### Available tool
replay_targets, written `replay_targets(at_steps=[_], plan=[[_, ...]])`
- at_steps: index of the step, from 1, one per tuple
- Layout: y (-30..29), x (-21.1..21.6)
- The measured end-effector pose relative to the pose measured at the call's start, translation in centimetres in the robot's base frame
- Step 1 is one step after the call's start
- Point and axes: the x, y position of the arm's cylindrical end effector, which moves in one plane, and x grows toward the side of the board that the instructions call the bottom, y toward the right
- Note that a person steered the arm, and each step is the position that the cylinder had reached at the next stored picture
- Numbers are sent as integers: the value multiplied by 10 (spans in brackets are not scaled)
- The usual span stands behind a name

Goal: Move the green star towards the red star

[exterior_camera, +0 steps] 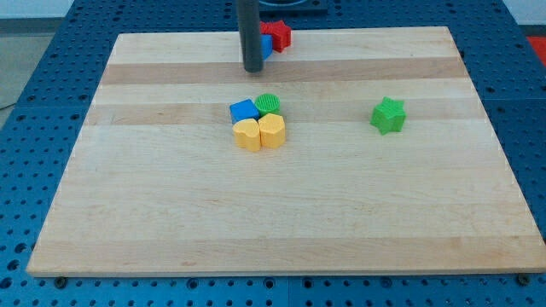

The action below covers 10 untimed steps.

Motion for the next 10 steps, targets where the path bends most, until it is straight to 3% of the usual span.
replay_targets(at_steps=[2, 3, 4, 5, 6, 7, 8, 10], plan=[[156, 2], [237, 33], [251, 95], [230, 133], [180, 128], [122, 71], [100, 13], [147, 38]])
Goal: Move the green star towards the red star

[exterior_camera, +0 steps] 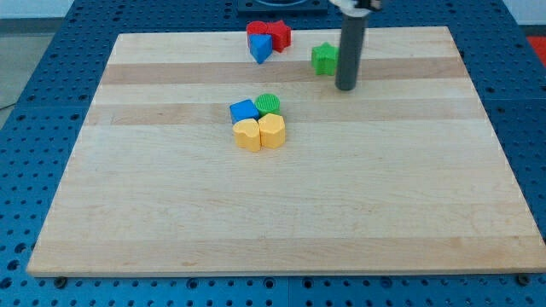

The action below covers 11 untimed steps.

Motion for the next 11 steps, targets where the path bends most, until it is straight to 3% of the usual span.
replay_targets(at_steps=[2, 4, 6, 11], plan=[[-20, -42], [-57, -51], [-57, -71], [-87, -73]])
